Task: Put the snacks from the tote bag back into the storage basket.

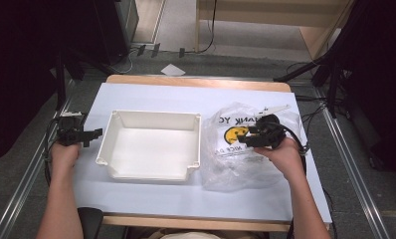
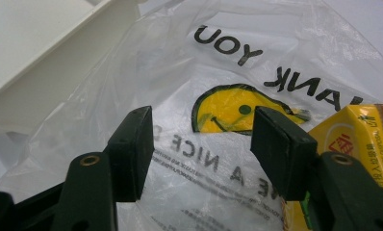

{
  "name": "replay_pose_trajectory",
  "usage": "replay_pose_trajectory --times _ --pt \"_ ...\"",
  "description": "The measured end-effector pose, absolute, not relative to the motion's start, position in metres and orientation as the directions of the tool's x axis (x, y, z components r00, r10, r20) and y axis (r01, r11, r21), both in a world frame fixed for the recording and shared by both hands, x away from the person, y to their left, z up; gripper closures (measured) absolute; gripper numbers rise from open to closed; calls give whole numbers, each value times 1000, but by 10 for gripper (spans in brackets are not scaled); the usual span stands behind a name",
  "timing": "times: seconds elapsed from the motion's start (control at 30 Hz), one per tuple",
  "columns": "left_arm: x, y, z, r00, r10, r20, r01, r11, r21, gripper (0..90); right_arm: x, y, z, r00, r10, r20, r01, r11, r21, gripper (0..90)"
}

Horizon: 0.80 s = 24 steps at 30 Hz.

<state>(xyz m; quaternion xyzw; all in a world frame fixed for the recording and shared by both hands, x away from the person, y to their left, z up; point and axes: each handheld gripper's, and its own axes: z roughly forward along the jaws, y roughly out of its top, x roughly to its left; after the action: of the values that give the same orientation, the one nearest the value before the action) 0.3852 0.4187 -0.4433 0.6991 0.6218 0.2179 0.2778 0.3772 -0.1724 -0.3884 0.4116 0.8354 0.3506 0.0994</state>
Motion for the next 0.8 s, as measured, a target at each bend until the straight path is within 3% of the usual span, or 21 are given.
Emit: replay_pose_trajectory --times 0.8 --pt "384 416 -442 141 989 -33 748 -85 658 230 376 -187 -378 -647 755 106 613 433 661 427"
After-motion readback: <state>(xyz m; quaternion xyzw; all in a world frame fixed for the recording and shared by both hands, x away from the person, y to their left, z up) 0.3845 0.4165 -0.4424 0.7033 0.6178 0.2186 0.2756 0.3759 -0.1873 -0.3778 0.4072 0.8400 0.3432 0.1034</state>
